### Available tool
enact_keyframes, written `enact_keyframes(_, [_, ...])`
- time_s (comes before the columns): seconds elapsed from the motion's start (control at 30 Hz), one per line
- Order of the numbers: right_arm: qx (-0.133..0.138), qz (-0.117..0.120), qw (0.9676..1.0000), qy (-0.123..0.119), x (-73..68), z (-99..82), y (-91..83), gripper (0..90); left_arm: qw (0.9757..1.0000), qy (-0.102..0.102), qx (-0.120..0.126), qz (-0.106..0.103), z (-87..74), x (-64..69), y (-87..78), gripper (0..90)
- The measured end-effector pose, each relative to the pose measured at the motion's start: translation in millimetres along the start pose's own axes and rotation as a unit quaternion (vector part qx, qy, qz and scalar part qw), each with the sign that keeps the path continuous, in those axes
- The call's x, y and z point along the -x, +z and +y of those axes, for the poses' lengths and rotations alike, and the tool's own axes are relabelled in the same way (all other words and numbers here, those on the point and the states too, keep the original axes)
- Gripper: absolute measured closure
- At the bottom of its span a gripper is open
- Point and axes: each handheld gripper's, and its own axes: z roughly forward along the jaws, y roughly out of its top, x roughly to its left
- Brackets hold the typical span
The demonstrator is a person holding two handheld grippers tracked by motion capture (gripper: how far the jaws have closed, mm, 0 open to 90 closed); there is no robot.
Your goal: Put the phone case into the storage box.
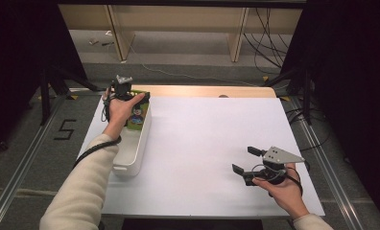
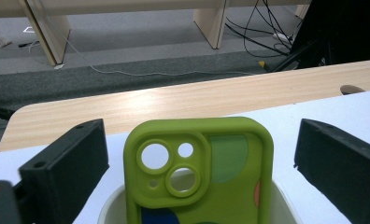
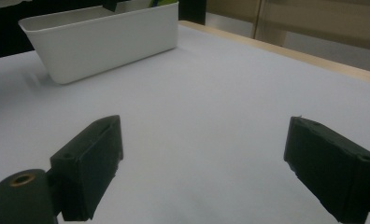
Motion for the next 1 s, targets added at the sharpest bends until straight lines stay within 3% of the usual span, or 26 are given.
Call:
enact_keyframes(0.43, [0.001,-0.001,1.0000,-0.001,-0.1,0.2,-0.1,12.8,0.9999,0.010,0.007,-0.006,-2.2,-2.1,-11.1,0.7])
enact_keyframes(0.73, [0.000,-0.001,1.0000,-0.001,-0.3,0.3,-0.3,12.8,0.9998,0.012,0.008,-0.014,-6.0,-1.4,-20.0,0.9])
enact_keyframes(0.83, [0.001,-0.001,1.0000,-0.001,-0.3,0.4,-0.3,12.8,0.9998,0.002,0.010,-0.020,-6.6,-0.6,-24.9,1.6])
enact_keyframes(1.0, [0.000,-0.001,1.0000,-0.001,-0.3,0.3,-0.1,12.8,0.9995,0.008,0.017,-0.026,-6.8,0.9,-32.3,1.6])
